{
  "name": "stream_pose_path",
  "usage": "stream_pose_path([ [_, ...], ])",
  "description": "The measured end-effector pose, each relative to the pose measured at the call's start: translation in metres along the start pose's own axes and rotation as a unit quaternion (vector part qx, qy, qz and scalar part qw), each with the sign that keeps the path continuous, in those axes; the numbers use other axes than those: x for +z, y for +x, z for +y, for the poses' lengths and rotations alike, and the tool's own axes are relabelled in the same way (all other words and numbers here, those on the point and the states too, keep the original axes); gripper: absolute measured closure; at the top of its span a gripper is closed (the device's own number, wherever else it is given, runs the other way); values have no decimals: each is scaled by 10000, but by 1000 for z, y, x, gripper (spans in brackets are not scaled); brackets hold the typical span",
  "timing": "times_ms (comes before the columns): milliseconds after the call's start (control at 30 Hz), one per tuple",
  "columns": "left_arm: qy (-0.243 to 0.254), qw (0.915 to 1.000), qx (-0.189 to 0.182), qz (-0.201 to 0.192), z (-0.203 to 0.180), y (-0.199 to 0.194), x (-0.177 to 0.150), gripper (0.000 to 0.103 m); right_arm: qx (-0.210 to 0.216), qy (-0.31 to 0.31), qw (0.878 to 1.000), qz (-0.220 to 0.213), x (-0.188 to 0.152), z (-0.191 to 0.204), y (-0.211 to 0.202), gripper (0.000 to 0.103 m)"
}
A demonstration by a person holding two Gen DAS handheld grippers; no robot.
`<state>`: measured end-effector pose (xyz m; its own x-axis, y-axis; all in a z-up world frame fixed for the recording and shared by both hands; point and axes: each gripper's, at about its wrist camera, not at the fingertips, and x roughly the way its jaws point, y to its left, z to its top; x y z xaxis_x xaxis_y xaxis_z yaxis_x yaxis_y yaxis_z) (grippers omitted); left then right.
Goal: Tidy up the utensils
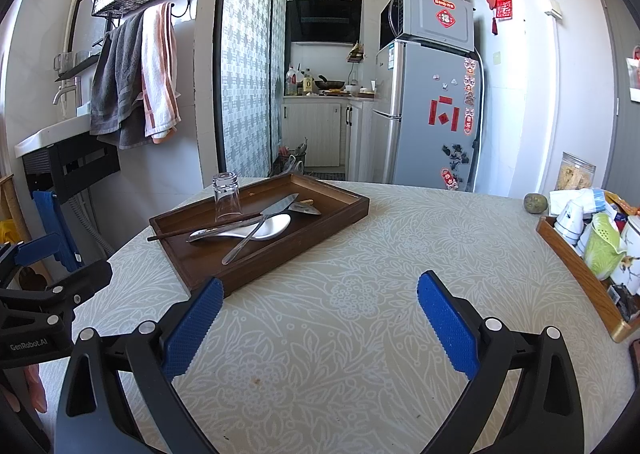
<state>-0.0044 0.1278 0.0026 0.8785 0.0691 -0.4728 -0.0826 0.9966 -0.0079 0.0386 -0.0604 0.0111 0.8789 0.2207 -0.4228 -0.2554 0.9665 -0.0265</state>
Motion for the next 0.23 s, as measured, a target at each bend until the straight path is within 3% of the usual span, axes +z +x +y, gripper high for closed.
stream_pose_path([
  [233, 3, 10000, 14, 29, -1, 0, 2, 3, 2, 2, 10000, 3, 0, 0, 0, 4],
])
